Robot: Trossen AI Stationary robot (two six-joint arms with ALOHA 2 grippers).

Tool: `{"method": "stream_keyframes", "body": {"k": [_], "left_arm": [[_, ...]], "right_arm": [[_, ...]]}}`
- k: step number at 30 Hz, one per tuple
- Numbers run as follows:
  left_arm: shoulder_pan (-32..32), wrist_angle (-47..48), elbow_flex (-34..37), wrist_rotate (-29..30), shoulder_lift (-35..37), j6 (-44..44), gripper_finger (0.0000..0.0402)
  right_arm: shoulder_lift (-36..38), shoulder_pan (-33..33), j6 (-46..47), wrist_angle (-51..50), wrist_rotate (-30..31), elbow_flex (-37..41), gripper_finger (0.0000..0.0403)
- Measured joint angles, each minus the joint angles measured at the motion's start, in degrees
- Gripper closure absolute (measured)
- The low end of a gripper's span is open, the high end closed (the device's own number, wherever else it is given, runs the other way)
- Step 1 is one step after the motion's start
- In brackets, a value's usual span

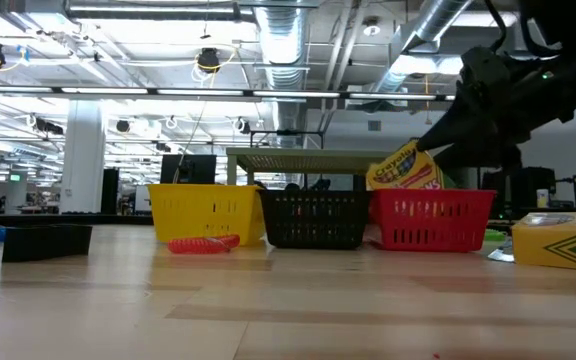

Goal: Pick & Place Office Desk Supplies
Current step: Put the crayons box into the red bin

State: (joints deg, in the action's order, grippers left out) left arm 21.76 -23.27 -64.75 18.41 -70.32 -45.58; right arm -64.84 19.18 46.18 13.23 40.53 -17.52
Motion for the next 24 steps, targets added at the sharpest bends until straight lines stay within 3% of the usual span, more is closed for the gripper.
{"method": "stream_keyframes", "body": {"k": [8, 18, 24], "left_arm": [[0.0, -0.5, 0.0, 0.0, 0.0, 0.3, 0.0247], [0.0, -1.0, 0.0, 0.0, 0.0, 0.3, 0.0247], [0.0, 0.0, 0.0, 0.0, 0.0, 1.5, 0.0247]], "right_arm": [[7.0, 0.0, 2.0, -11.2, -0.1, 0.0, 0.021], [11.3, 0.1, 1.7, -13.0, -2.9, -1.7, 0.0224], [11.3, 4.1, -0.9, -12.9, -4.2, -5.0, 0.0225]]}}
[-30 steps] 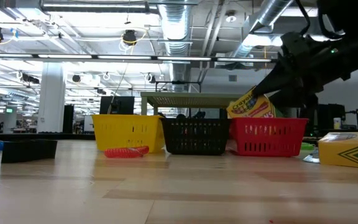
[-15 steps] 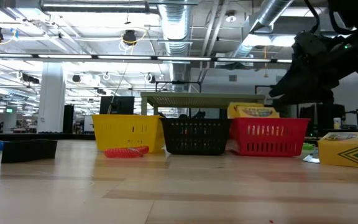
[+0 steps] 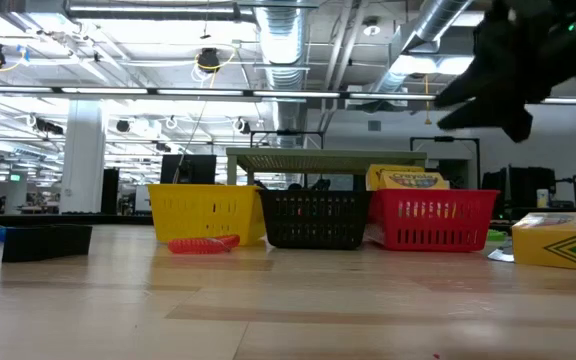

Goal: Pick & Place Office Desk Supplies
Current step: Put the crayons box into the red bin

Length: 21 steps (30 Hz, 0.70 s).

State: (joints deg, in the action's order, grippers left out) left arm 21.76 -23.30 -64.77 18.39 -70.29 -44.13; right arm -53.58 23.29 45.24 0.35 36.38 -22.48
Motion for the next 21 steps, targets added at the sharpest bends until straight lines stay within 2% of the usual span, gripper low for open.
{"method": "stream_keyframes", "body": {"k": [4, 9, 13, 21], "left_arm": [[0.0, 3.8, 0.0, 0.0, 0.0, 0.0, 0.0247], [0.0, 5.6, 0.0, 0.8, -0.6, 0.2, 0.0247], [0.0, 5.6, 0.0, 0.9, -1.3, 0.5, 0.0247], [1.0, 6.7, 0.0, 0.8, -3.5, 0.5, 0.0247]], "right_arm": [[0.0, 0.6, 0.2, -4.2, 0.1, -1.8, 0.0225], [0.0, -2.2, -2.7, -16.0, 0.8, -6.4, 0.0226], [0.3, -4.3, -5.4, -20.1, 0.6, -7.5, 0.0236], [0.3, -8.3, -12.1, -23.5, -6.1, -7.5, 0.0273]]}}
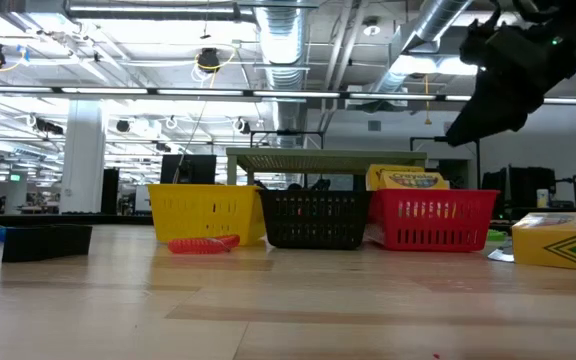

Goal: Pick & Place Office Desk Supplies
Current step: Put the crayons box into the red bin

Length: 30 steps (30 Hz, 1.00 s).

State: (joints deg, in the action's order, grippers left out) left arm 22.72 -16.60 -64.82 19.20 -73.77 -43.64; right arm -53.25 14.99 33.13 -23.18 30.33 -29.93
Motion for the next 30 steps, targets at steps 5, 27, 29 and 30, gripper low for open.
{"method": "stream_keyframes", "body": {"k": [5, 27, 29, 30], "left_arm": [[0.4, 0.4, 0.0, 0.0, -0.2, 0.0, 0.0247], [0.4, 0.8, 0.0, -1.0, -0.2, -0.1, 0.0247], [0.4, 0.8, 0.0, -1.0, -0.2, -0.1, 0.0247], [0.4, 0.8, 0.0, -1.0, -0.2, -0.1, 0.0247]], "right_arm": [[0.1, -3.5, -4.8, 0.5, -2.7, 0.0, 0.0284], [-2.5, -16.0, -13.0, 6.4, -16.2, 3.0, 0.0285], [-3.1, -16.4, -13.7, 6.7, -16.4, 3.0, 0.0285], [-3.2, -16.7, -14.0, 7.1, -16.5, 3.0, 0.0285]]}}
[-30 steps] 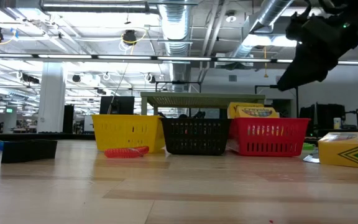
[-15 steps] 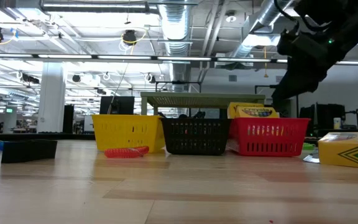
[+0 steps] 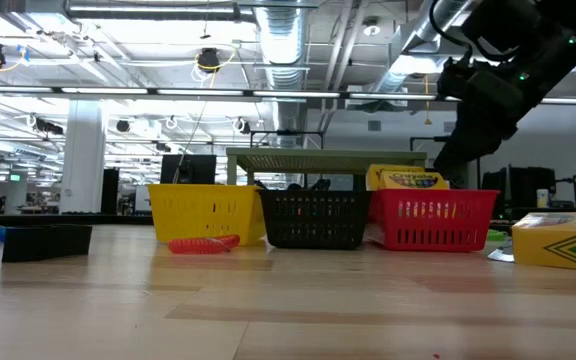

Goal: Pick & Place Office Desk Supplies
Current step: Put the crayons box into the red bin

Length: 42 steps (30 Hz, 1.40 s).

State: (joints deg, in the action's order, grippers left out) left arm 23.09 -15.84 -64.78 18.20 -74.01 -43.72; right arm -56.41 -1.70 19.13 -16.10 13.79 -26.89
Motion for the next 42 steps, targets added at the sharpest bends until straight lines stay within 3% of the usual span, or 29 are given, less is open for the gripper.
{"method": "stream_keyframes", "body": {"k": [42], "left_arm": [[0.0, -0.5, 0.0, 0.1, 0.0, 0.0, 0.0247]], "right_arm": [[-3.7, -6.5, -6.2, 4.3, -9.8, 0.0, 0.0285]]}}
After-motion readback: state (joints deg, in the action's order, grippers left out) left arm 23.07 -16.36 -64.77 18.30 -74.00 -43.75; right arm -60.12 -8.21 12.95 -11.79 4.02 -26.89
